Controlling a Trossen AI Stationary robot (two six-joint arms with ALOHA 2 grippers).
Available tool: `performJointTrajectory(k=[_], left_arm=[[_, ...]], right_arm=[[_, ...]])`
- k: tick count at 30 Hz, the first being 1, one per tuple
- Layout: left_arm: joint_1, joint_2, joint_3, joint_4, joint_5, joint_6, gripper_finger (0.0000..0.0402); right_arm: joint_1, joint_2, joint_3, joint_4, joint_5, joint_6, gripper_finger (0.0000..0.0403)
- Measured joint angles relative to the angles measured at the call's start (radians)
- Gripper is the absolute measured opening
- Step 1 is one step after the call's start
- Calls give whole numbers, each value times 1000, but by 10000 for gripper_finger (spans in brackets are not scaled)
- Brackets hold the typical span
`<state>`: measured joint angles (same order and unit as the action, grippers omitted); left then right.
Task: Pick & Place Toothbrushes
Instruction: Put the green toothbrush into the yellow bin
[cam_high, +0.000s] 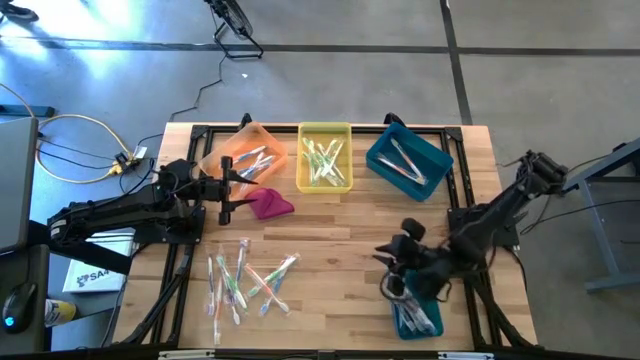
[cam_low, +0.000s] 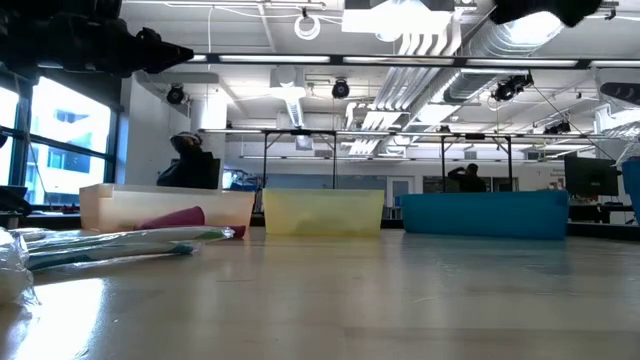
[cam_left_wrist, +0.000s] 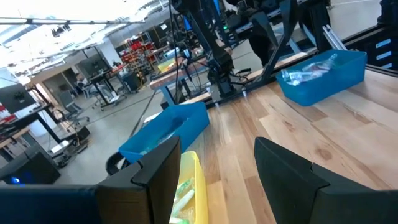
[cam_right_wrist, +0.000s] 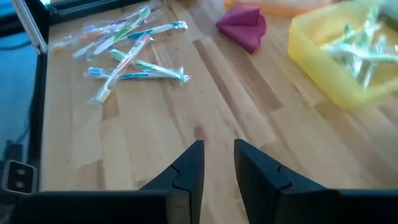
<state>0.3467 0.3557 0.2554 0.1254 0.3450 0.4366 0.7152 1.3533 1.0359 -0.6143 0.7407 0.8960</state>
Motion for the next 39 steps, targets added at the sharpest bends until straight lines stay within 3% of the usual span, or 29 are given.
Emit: performJointTrajectory(k=[11,19,24,31,39], left_arm=[[0,0,0,-24,4,0,198],[0,0,0,-24,3,-5,198],[0,0,0,-23,6,-122,198],[0,0,0,-23,6,-157,198],[0,0,0,-23,6,-159,198]], right_arm=[[-234,0,0,192,-263,-421,61],[-398,0,0,252,-449,-585,56],[-480,0,0,301,-558,-664,55],[-568,0,0,378,-644,-770,55],[-650,0,0,380,-646,-822,55]])
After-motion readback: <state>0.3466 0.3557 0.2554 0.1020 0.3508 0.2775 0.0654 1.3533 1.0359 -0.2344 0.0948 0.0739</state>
